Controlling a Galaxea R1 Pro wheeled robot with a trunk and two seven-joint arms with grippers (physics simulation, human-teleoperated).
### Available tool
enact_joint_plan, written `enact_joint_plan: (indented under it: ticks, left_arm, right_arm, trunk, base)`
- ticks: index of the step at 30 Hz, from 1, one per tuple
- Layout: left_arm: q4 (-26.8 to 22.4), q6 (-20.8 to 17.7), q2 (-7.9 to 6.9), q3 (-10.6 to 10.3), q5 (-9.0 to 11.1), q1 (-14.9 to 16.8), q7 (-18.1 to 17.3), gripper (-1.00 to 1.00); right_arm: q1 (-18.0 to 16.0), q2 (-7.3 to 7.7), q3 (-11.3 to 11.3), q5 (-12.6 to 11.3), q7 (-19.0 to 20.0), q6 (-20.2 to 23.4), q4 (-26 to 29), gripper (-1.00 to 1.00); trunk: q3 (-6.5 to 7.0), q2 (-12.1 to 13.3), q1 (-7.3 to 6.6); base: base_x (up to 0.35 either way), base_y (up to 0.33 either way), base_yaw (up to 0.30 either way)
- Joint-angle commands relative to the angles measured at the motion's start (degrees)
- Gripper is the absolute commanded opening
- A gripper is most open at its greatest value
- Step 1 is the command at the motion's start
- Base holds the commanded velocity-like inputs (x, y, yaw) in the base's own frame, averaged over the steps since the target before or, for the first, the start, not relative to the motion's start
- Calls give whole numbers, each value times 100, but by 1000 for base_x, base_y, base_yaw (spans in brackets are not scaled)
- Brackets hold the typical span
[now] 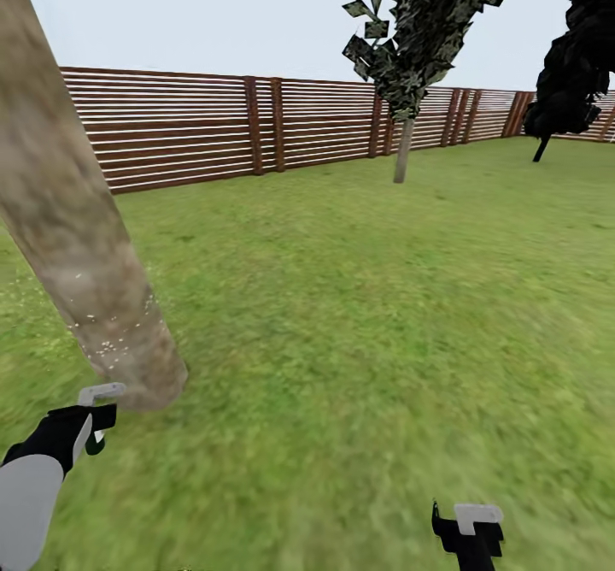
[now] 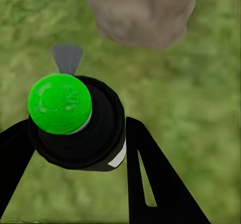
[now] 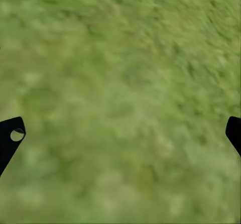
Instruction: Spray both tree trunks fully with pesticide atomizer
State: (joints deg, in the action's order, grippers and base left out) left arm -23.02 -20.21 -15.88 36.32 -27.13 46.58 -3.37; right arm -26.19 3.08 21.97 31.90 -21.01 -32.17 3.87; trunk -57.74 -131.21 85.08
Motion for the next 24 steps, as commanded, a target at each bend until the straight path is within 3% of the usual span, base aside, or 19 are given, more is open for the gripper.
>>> enact_joint_plan:
  ticks: [1, 5, 20, 24]
  left_arm:
    - [-1, 0, 3, 6, -6, 0, 1, -100]
    - [-1, 0, 6, 15, -7, 2, 2, -100]
    - [-1, -4, 6, 8, -1, 0, 3, -100]
    - [-7, -3, -2, 53, 14, 1, 11, -100]
  right_arm:
    - [0, -2, 0, 0, 0, 0, 0, 100]
    - [0, 0, 0, 0, 0, 0, 0, 100]
    - [0, -1, 0, 0, 0, 0, 0, 100]
    - [0, -2, 0, 0, 0, 0, 0, 100]
  trunk:
    - [0, 0, 0]
    - [0, 0, 0]
    - [0, 0, 0]
    - [0, 0, 0]
  base:
    - [75, -267, 277]
    - [78, -268, 163]
    - [92, -268, 4]
    - [138, -258, 192]
